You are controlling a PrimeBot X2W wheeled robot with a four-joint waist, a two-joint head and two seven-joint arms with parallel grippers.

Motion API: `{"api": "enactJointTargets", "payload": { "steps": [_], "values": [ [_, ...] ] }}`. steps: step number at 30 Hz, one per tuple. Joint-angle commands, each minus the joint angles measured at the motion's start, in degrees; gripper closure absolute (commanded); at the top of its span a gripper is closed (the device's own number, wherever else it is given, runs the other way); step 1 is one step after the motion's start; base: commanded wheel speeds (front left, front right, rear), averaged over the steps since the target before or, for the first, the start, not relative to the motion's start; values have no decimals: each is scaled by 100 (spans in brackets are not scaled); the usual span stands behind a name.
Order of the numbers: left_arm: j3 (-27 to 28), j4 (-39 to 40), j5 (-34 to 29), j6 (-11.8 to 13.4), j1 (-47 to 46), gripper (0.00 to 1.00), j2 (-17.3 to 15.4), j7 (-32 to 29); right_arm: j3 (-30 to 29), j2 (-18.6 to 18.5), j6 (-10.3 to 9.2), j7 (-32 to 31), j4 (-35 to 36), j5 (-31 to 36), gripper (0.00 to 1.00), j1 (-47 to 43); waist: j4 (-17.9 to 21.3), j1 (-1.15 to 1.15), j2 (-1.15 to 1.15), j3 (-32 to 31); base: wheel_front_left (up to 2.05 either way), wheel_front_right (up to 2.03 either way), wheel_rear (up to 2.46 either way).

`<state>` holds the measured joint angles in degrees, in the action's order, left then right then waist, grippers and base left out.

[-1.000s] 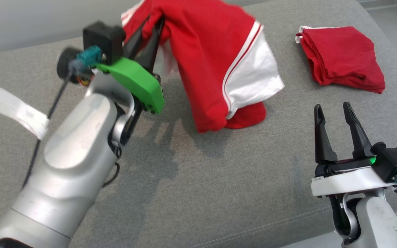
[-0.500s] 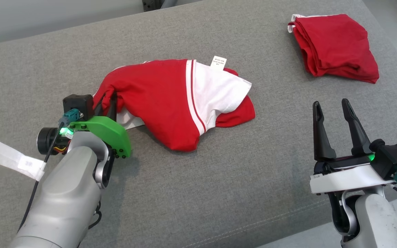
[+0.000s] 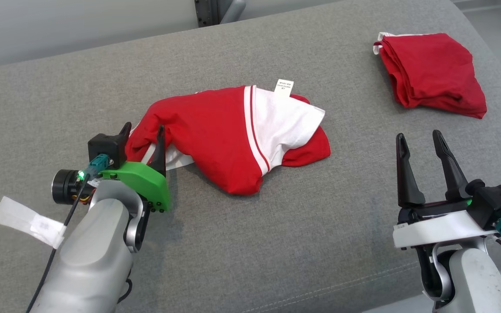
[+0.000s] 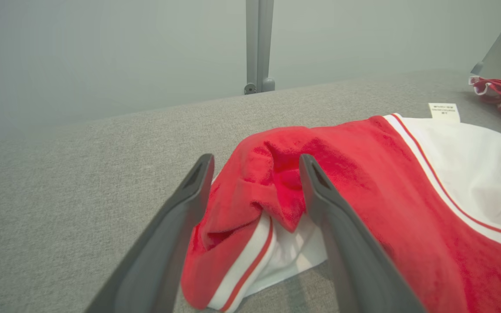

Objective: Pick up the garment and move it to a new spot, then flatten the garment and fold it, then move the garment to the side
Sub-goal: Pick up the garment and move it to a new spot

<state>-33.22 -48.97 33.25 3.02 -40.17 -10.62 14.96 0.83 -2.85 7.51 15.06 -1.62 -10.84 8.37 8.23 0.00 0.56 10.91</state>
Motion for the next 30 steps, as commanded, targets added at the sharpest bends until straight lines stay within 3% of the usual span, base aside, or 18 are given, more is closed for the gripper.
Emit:
{"api": "enactJointTargets", "payload": {
  "steps": [1,8,22,30],
  "values": [
    [97,102,-72,38,133,0,-40,24,-15,-9,-4,22,-11,41,0,-67,-106,0,-56,-118,0,0,0],
    [814,1117,-600,70,915,0,10,25,-136,-9,-4,22,-103,143,0,-191,-369,0,-56,-472,0,0,0],
    [2316,3146,-1411,229,3337,0,216,20,47,-10,-4,22,-228,-48,0,-716,-734,0,-56,-948,0,0,0],
    [2604,3572,-1574,152,3913,0,431,20,101,-10,-4,22,-284,-153,0,-841,-830,0,-56,-1063,0,0,0]
  ]
}}
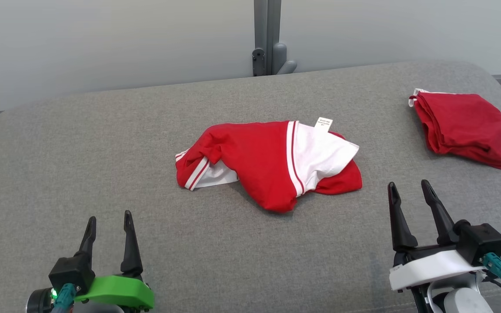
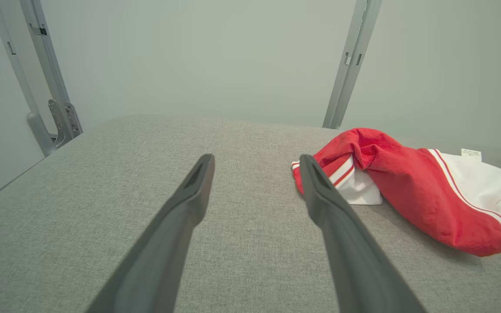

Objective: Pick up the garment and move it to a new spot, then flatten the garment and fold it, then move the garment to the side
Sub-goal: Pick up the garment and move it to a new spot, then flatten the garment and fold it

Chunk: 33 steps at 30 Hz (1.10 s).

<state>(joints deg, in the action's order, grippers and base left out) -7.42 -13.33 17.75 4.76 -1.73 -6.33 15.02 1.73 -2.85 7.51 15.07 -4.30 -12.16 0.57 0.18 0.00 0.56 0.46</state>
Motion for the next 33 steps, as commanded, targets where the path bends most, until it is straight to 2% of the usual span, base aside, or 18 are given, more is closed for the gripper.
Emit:
{"api": "enactJointTargets", "payload": {
  "steps": [1,28,33],
  "values": [
    [46,32,-44,-37,97,0,29,14,22,-10,-4,21,-27,-26,0,-66,-36,0,-56,-20,0,0,0],
    [345,22,-407,-361,161,0,288,14,49,-10,-4,21,-124,32,0,3,-80,0,-56,-5,0,0,0],
    [385,57,-446,-380,120,0,305,14,-136,-12,-4,21,-284,-55,0,80,-100,0,-56,61,0,0,0]
  ]
}}
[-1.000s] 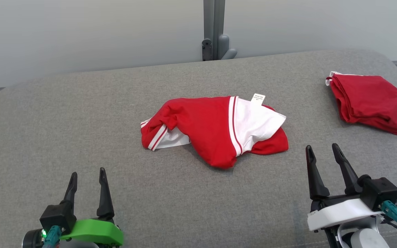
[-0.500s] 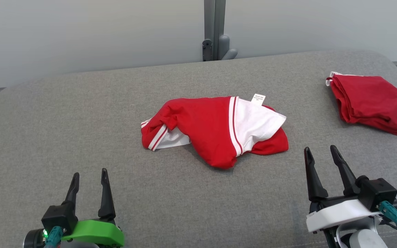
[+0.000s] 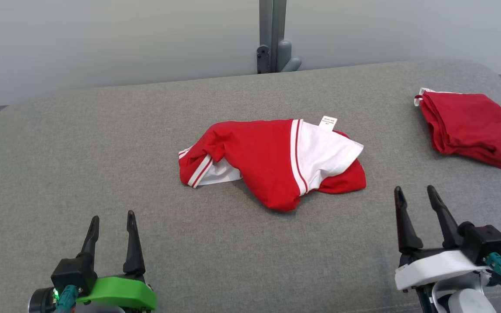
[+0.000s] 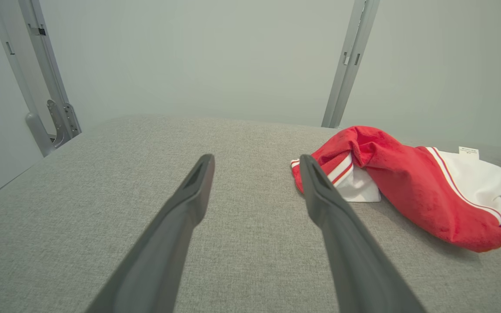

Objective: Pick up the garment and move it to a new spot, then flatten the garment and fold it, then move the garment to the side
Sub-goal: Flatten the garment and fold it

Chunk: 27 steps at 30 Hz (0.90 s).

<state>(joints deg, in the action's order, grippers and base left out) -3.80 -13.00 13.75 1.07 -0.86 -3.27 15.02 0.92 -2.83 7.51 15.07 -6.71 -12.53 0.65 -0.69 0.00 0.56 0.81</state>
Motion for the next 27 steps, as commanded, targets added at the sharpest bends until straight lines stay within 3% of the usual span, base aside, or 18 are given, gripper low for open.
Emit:
{"api": "enactJointTargets", "payload": {
  "steps": [1,10,15,27],
  "values": [
    [26,32,-54,-21,9,0,0,14,-113,-13,-4,21,-110,-18,0,133,-24,0,-56,46,0,0,0],
    [-58,162,-115,-90,-233,0,22,14,-349,-14,-4,12,-1136,-79,0,985,-307,0,-56,350,0,0,0],
    [-133,181,-126,-82,-361,0,29,14,-586,-13,-4,-27,-2118,-453,0,1733,-646,0,-56,621,0,0,0],
    [-170,150,-160,-86,-503,0,36,14,-1165,-181,-4,-49,-4085,-352,0,2966,-1365,0,-56,955,0,0,0]
  ]
}}
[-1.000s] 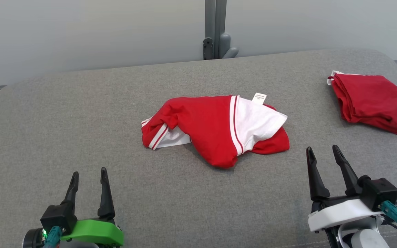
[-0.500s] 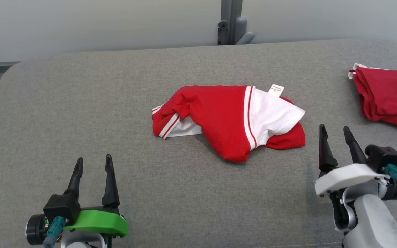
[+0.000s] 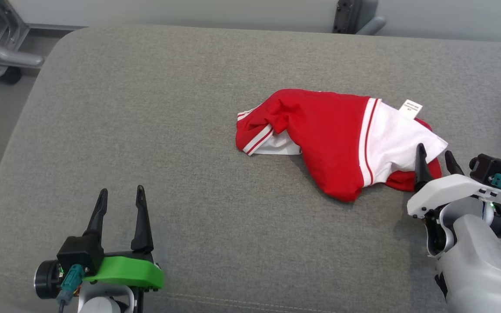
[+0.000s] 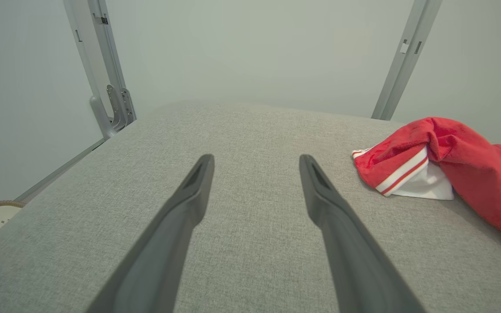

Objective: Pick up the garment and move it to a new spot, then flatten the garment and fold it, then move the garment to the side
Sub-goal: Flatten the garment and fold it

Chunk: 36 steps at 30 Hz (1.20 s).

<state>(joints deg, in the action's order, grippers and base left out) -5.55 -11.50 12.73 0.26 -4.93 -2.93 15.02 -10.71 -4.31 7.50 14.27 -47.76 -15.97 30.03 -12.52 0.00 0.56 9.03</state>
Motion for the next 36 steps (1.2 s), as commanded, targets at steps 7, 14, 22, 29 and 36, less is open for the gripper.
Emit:
{"api": "enactJointTargets", "payload": {
  "steps": [7,14,22,29,36],
  "values": [
    [16,-44,-73,-16,-19,0,4,14,49,-92,-2,95,-497,-103,79,241,-244,0,-56,65,0,0,0],
    [-5,-79,-73,-14,28,0,4,14,172,-123,-2,101,-342,-218,100,309,-194,0,-56,-32,0,0,0],
    [-84,-150,-71,-27,75,0,3,14,818,49,-2,100,534,-407,100,333,-255,0,-56,-212,0,0,0],
    [-100,-141,-14,-10,130,0,2,14,1246,126,-2,101,886,-426,100,445,-421,0,-56,-300,0,0,0],
    [-136,-131,34,19,118,0,2,14,2898,135,-2,101,1092,-1248,100,311,-608,0,-56,-317,0,0,0]
  ]
}}
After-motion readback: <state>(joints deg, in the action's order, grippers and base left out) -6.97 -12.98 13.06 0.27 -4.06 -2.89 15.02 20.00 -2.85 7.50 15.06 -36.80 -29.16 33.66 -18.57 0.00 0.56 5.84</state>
